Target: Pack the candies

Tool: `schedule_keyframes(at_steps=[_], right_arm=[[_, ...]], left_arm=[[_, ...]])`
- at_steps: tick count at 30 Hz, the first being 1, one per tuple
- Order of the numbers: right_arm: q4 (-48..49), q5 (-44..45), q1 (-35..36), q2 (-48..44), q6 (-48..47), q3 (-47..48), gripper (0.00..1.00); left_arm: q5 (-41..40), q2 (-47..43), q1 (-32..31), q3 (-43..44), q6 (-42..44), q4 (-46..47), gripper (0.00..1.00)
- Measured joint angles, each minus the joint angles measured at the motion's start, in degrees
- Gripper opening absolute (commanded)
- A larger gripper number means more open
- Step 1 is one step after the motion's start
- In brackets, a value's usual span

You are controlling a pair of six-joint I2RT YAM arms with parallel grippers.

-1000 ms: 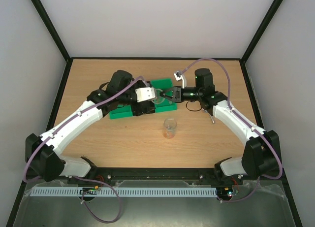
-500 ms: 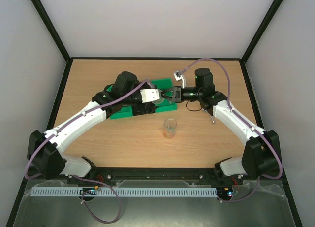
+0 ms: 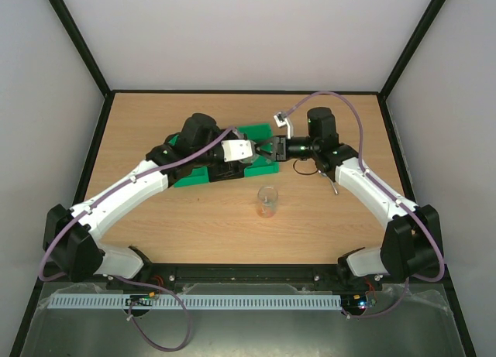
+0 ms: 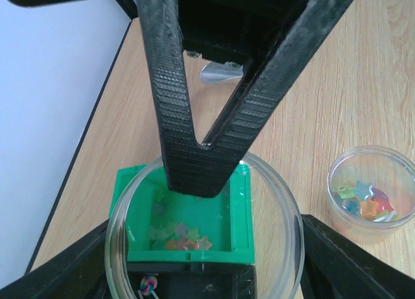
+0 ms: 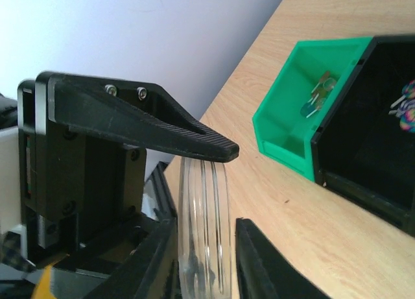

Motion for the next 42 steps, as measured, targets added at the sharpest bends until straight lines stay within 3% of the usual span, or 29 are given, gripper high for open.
schedule_keyframes(at_steps=[3,5,8,12,17,20,25,34,42], right_arm=[[-0.5,0.4,0.0,0.0,-1.4,0.0,0.63],[-1.7,1.1,-0.2,0.0,-2.9,0.1,0.73],[-5.5,2.3,-1.3,-0.7,-8.5,0.2,0.81],[-12.8,3.8,-6.5,-3.4,-20.9,0.2,0.82],[-23.5,6.0,-12.6,-8.3,-43.9,-2.2,0.83],[-30.1,7.3,-13.1,-12.4,-59.1,-8.0,0.84],[-35.1,7.9,-13.0,-15.4,-74.9,-16.1,0.88],[-32.0,10.3,-8.9,-10.0,-86.4,-20.1,0.91],[-24.4,12.5,-2.4,-5.1,-85.6,-20.6,0.74]], left_arm=[[0.0,0.0,0.0,0.0,-0.4,0.1,0.6],[0.2,0.0,0.2,0.0,-1.2,0.0,0.6],[2.2,0.0,1.4,0.0,-3.3,-1.5,0.6],[4.8,0.0,4.1,0.0,-5.6,-3.4,0.6],[8.5,0.0,7.4,0.0,-9.3,-6.3,0.59],[10.5,0.0,9.1,0.0,-11.5,-7.1,0.59],[12.7,-0.1,10.6,-0.9,-14.2,-8.1,0.59],[14.6,-1.2,11.7,-3.3,-15.4,-9.9,0.59],[16.0,-3.7,12.6,-5.6,-13.8,-12.5,0.59]])
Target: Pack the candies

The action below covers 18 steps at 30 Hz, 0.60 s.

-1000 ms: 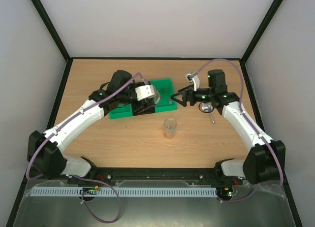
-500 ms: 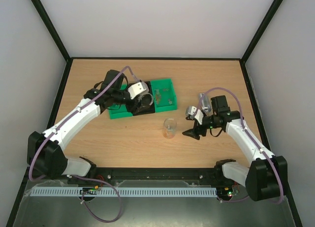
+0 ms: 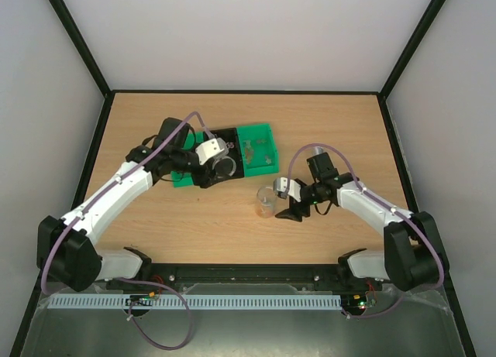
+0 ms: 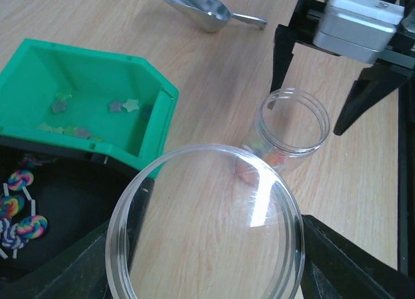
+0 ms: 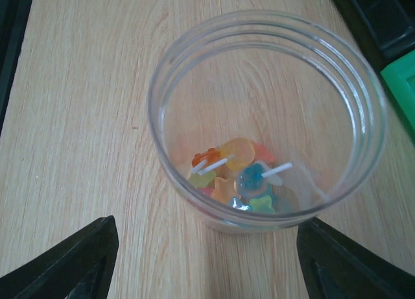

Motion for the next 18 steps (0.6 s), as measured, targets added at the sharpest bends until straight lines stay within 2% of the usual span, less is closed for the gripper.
schedule_keyframes(at_steps=[4,11,18], right_arm=[[2.6,0.6,2.0,1.9,1.4,0.1,0.68],[7.3,2.2,7.0,3.4,4.4,0.1,0.64],[14.2,4.0,14.1,6.8,11.8,0.5,0.59]], left_arm=[[0.5,-1.1,0.1,-1.5,0.8,-1.4,0.59],[1.4,-2.1,0.1,-3.0,1.4,-2.5,0.58],[2.5,-2.6,0.1,-3.7,5.3,-6.1,0.57]])
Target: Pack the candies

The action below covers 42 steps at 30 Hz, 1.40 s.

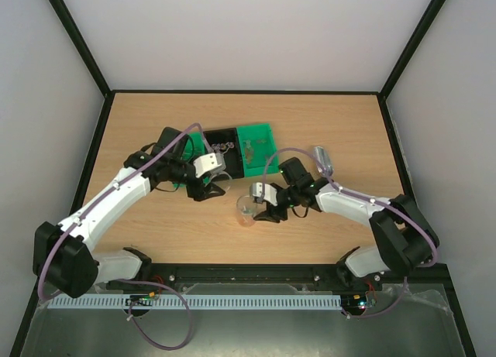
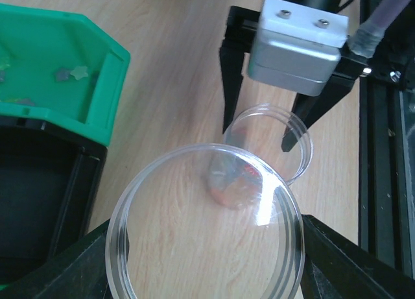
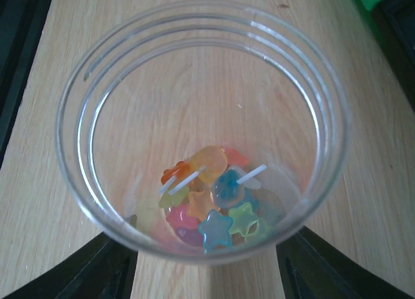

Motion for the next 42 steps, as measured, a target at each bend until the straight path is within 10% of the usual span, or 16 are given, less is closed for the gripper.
schedule_keyframes(at_steps=[17,42], right_arm=[[7.0,3.1,3.2,-0.4,15.1,1.1,0.72],[2.9,2.8,2.5,-8.1,15.9,-1.8,0.42]], left_arm=[[-1.0,0.3,-7.8,-3.2,5.3,-2.8,0.57],[-3.2,7.8,-11.1,-3.2,2.8,3.6,0.6]])
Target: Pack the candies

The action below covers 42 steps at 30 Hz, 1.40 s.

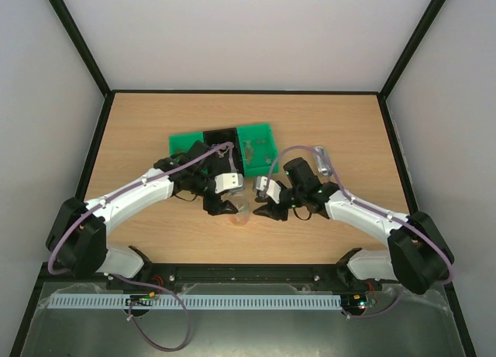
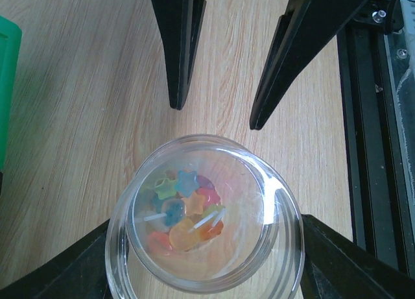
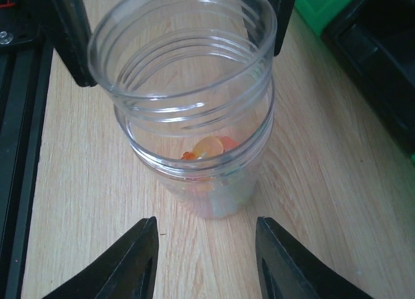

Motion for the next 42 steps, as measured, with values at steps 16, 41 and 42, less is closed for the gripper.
schedule_keyframes(at_steps=[16,41,42], right_arm=[[3.3,-0.7,0.0,4.1,2.3,0.0,0.36],[4.4,-1.2,1.0,5.1,3.5,0.0,0.41],[4.5,-1.1,1.0,5.1,3.5,0.0,0.42]], left_arm=[[0.9,1.9,-0.9,1.2,0.0,0.9,0.62],[0.2,3.5,-1.7,2.2,1.5,0.6,0.79],[0.2,3.5,-1.8,2.2,1.5,0.6,0.8]])
